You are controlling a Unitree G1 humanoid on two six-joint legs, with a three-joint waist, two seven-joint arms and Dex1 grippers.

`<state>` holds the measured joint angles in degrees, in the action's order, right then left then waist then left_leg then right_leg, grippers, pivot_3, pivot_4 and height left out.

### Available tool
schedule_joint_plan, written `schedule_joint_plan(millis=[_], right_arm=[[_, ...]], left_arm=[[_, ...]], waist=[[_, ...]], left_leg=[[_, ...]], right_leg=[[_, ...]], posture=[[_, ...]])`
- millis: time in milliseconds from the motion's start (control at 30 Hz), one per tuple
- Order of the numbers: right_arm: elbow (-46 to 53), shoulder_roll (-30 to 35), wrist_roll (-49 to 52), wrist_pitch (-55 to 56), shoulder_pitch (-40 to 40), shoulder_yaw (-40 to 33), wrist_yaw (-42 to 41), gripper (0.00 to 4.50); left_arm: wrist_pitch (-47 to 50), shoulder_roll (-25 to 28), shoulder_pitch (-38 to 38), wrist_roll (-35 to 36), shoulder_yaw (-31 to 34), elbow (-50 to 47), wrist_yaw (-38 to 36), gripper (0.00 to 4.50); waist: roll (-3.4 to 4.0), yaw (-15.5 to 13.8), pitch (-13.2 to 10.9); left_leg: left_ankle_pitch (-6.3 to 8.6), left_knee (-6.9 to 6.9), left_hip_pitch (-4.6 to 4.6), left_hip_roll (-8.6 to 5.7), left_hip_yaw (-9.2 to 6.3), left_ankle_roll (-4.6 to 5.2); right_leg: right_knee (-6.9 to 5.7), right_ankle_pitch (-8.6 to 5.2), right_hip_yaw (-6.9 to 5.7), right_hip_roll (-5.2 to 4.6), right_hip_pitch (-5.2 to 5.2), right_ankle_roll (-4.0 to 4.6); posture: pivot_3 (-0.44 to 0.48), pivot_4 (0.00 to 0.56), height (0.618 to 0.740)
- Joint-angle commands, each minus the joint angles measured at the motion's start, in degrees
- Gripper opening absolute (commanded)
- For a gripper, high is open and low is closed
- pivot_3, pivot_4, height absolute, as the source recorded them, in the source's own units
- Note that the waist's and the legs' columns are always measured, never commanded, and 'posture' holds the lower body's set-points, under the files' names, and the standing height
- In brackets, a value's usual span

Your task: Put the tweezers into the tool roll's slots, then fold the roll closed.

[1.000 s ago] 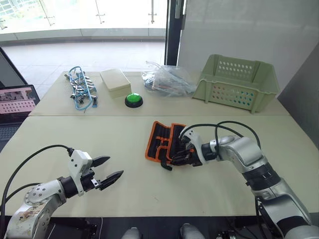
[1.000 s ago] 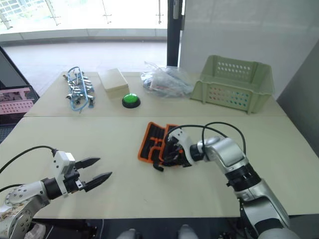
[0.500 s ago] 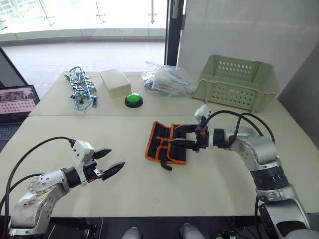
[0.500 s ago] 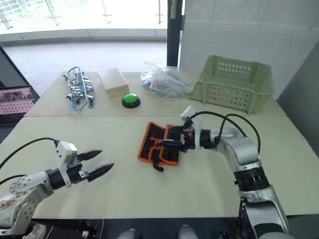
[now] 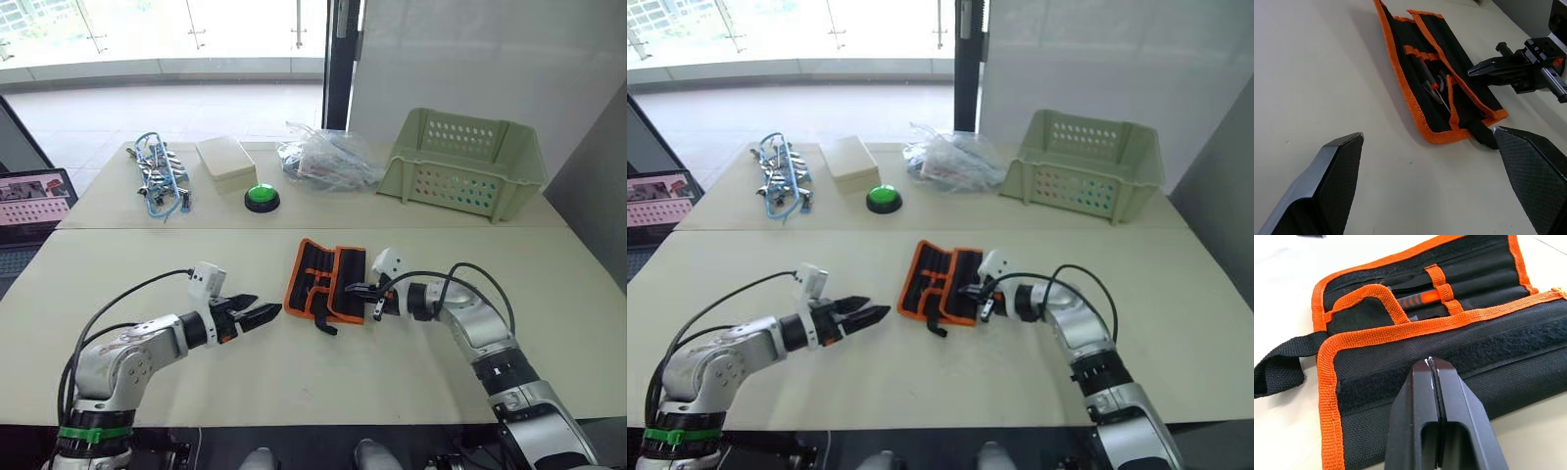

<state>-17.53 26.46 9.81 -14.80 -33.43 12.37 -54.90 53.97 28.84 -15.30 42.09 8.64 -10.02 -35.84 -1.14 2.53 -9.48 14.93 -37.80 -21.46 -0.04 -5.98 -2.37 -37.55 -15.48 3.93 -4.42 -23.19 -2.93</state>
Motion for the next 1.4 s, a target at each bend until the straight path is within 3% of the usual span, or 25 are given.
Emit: schedule_joint_plan(millis=[33, 333, 433, 800, 1233, 1400], right_arm=[[-1.2, 0.1, -2.2, -0.2, 0.9, 1.2, -0.1, 0.04], [0.2, -0.5, -3.6, -1.6, 2.1, 1.2, 2.2, 0.04], [0.9, -0.6, -3.6, -1.9, 2.7, 1.3, 2.6, 0.0], [1.1, 0.0, -4.4, -4.1, 3.4, 1.4, 4.9, 0.0], [6.2, -2.3, -3.2, -7.9, 2.6, 2.4, 5.8, 0.0], [5.5, -2.9, -4.6, -9.1, 2.6, 2.9, 7.1, 0.0]], left_arm=[[1.4, -1.1, -3.1, -0.5, -1.0, 2.0, 1.8, 4.5], [2.2, -2.3, -6.7, -4.1, -7.6, 5.0, 0.7, 4.5], [1.6, -3.2, -7.1, -4.2, -7.5, 5.6, 0.6, 3.69], [-1.4, -5.5, -8.3, -5.2, -7.7, 6.5, 0.0, 0.03], [-9.3, -4.1, -14.4, -11.1, -5.7, 12.9, -0.8, 0.01], [-11.4, -4.1, -14.8, -12.1, -8.8, 11.0, -4.3, 0.01]], waist=[[0.0, 0.0, 0.0], [0.0, 0.0, 0.0], [-0.01, 0.0, 0.0], [-0.02, -0.1, 0.0], [-0.02, 0.3, 0.0], [-0.02, 0.5, 0.0]], left_leg=[[-0.01, 0.0, 0.03, 0.0, 0.0, -0.01], [-0.02, -0.01, 0.15, -0.01, 0.0, -0.04], [-0.02, 0.0, 0.23, -0.01, 0.0, -0.04], [-0.03, -0.02, 0.23, -0.02, 0.01, -0.05], [-0.05, -0.01, 0.2, -0.01, 0.0, -0.08], [-0.05, 0.0, 0.21, -0.01, 0.0, -0.08]], right_leg=[[-0.02, 0.0, 0.0, 0.0, 0.02, 0.0], [-0.06, 0.0, 0.02, 0.0, 0.11, 0.0], [-0.04, 0.0, 0.03, 0.0, 0.19, 0.0], [-0.04, 0.0, 0.03, -0.01, 0.21, 0.0], [-0.09, 0.0, 0.03, 0.03, 0.11, 0.0], [-0.1, 0.0, 0.04, 0.03, 0.09, 0.0]], posture=[[0.0, 0.15, 0.74], [0.0, 0.15, 0.74], [0.0, 0.15, 0.74], [0.0, 0.15, 0.74], [0.0, 0.15, 0.74], [0.0, 0.15, 0.74]])
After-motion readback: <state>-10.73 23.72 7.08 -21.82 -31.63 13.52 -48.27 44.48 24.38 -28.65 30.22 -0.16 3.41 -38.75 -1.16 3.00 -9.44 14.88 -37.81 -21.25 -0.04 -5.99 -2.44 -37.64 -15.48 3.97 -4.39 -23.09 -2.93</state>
